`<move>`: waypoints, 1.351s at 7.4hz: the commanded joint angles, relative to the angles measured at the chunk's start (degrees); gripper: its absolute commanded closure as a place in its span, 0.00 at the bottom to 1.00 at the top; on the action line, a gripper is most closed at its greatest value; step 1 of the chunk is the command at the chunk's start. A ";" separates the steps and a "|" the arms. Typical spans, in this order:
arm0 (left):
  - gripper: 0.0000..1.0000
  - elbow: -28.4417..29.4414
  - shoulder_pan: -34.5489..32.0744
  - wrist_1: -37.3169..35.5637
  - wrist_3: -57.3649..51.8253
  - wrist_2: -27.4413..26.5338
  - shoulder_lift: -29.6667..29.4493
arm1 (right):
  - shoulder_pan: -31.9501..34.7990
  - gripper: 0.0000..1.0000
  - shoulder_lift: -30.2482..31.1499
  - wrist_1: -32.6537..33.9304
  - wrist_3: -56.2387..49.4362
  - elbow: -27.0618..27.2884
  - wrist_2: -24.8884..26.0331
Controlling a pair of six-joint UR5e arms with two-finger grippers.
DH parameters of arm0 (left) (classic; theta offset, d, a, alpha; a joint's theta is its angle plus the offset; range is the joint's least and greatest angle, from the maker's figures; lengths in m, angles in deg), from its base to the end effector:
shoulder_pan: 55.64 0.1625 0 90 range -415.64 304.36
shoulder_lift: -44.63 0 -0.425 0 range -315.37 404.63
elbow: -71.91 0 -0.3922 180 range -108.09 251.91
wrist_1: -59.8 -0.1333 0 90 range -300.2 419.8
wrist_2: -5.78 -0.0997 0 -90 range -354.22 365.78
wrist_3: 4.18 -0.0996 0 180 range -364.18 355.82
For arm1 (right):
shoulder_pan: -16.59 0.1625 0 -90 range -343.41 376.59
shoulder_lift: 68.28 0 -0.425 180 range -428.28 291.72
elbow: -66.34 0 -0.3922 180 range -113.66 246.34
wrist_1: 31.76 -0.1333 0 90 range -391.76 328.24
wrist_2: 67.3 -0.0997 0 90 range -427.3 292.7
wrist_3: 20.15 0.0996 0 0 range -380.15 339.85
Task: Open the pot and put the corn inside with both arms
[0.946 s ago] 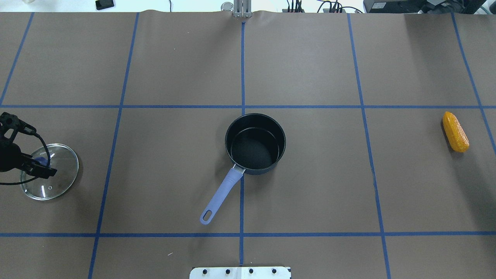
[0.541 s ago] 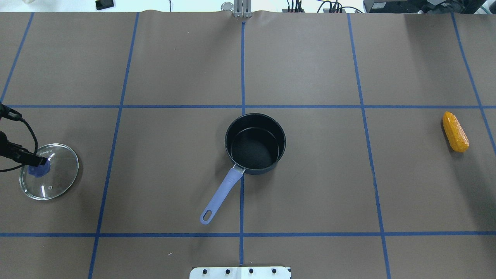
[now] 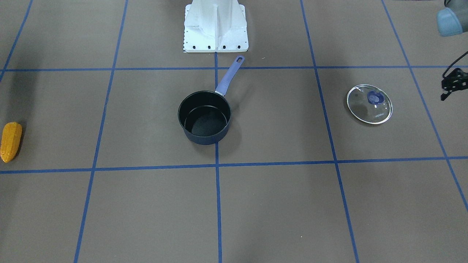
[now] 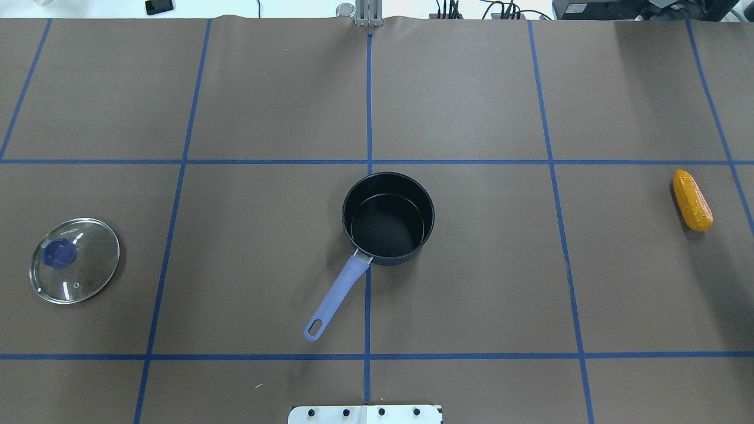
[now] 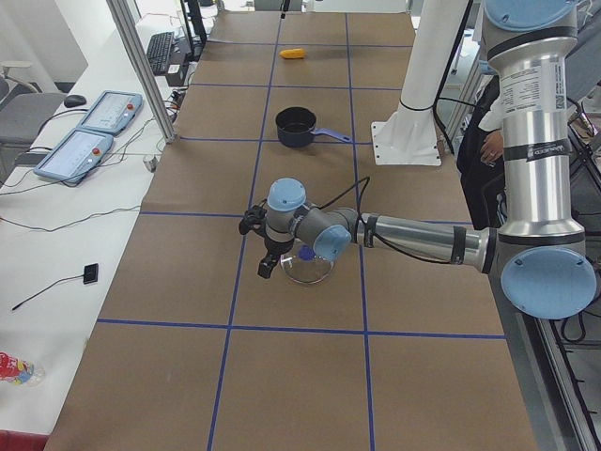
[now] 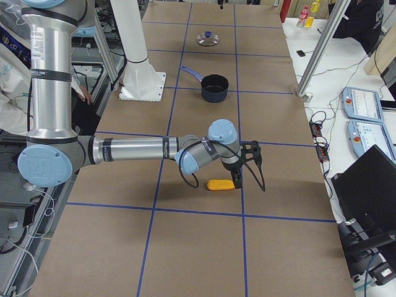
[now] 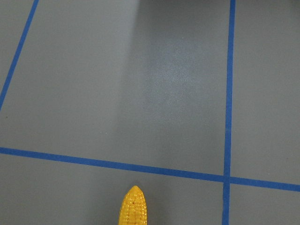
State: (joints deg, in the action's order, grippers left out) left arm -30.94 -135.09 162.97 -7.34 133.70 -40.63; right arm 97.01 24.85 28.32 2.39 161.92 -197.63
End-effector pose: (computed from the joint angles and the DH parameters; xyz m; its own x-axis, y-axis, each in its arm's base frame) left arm 0.0160 -0.4798 0.5677 0.7242 0.4137 -0.5518 -0.2109 0.8946 0.3939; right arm -0.0142 -0.4981 0.5809 0.6949 -0.1135 0.7101 -0.1362 0.9488 0.2850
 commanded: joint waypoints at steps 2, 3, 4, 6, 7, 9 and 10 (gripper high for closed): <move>0.01 3.25 -8.17 -9.48 -9.68 3.37 -0.61 | -1.14 0.00 0.21 0.04 0.39 0.13 -0.02; 0.01 5.97 -11.57 -9.40 -9.51 4.25 -0.52 | -3.41 0.00 0.21 -0.05 0.57 0.13 0.59; 0.01 7.65 -12.30 -10.44 -9.07 5.39 -0.69 | -5.35 0.00 0.30 -0.05 0.75 0.13 1.38; 0.01 8.19 -12.31 -10.45 -9.07 5.66 -0.60 | -8.43 0.00 1.79 -2.49 0.84 -1.35 4.97; 0.01 8.20 -12.31 -10.45 -9.07 5.75 -0.60 | -11.05 0.00 1.70 -3.12 4.14 -2.50 9.17; 0.01 8.28 -12.31 -10.36 -8.98 5.75 -0.60 | -16.24 0.00 1.70 -14.92 13.62 -7.75 11.84; 0.01 8.28 -12.31 -10.36 -8.98 5.67 -0.60 | -18.35 0.00 1.70 -20.56 17.41 -10.22 13.59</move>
State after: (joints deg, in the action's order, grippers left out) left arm -22.69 -147.40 152.58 -16.35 139.43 -41.24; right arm 81.67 26.56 15.24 14.36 155.11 -186.03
